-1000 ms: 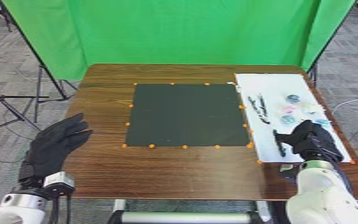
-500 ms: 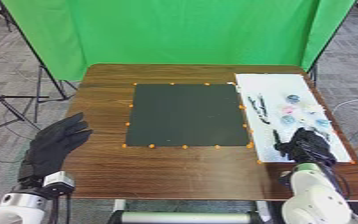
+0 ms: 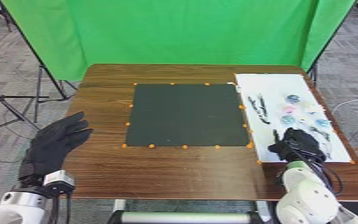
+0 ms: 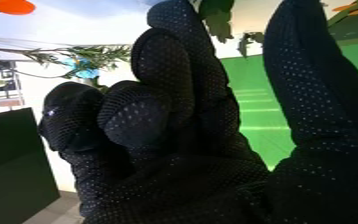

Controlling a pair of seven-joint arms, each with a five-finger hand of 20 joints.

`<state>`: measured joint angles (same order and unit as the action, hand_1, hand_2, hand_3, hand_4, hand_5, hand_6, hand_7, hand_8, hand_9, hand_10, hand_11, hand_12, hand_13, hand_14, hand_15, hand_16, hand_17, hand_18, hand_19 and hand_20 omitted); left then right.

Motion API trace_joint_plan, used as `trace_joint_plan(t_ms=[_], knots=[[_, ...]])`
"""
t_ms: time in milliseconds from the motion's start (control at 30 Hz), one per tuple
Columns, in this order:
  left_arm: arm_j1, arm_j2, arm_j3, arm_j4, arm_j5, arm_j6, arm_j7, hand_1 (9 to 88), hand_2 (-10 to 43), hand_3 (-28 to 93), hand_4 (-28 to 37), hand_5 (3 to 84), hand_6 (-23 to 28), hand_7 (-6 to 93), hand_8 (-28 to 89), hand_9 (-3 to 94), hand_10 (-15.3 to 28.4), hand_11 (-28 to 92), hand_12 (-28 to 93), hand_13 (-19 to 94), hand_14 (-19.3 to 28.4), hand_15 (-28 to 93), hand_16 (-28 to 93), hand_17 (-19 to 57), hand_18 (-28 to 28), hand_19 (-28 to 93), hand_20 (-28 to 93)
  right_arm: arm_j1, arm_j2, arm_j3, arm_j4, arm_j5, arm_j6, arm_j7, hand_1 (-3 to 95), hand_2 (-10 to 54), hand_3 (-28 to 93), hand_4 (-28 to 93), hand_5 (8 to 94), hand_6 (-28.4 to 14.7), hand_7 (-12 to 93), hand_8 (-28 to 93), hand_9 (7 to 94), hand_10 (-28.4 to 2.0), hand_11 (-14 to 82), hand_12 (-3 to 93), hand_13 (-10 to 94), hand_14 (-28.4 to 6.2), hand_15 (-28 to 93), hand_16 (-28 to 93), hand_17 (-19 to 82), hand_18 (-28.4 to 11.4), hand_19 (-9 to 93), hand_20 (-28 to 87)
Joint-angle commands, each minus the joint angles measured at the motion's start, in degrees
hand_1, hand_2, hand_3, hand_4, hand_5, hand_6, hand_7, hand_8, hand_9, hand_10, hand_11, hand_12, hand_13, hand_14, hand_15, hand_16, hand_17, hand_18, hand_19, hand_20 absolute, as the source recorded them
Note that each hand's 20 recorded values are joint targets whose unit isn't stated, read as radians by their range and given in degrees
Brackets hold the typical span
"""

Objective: Arrange flowers

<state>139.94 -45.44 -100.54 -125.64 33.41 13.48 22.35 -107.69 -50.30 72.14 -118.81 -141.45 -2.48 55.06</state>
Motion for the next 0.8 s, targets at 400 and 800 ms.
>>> trace_joint_plan(t_ms=[400, 800], knots=[[0.7, -0.58, -0.91, -0.48, 0.24, -0.87, -0.56, 26.1, 3.8, 81, -22.4, 40.7, 10.7, 17.2, -10, 35.5, 20.3, 31, 9, 22, 26.4, 59, -13, -10.0, 21.6, 58, 6, -2.5, -1.2, -2.4, 3.0, -1.0, -8.1, 1.1, 38.1, -9.5, 73, -25, 75.6, -7.2, 28, -9, 71.4, -17.4, 60.7, 28.8, 73, -11.9, 78, 26, 59, -14.9, 93, 38], [0.5, -0.97, -1.22, -0.51, 0.47, -0.94, -1.26, 26.2, 3.8, 81, -22.3, 40.8, 10.7, 17.1, -10, 35.5, 20.4, 30, 9, 22, 26.4, 59, -13, -10.0, 21.6, 58, 6, -1.7, -2.6, -3.6, 5.6, -0.3, -11.1, 1.0, 50.4, -9.5, 68, -28, 81.4, -4.7, 29, 15, 77.7, -14.3, 60.5, 29.9, 77, -10.0, 77, 26, 60, -17.1, 93, 45]])
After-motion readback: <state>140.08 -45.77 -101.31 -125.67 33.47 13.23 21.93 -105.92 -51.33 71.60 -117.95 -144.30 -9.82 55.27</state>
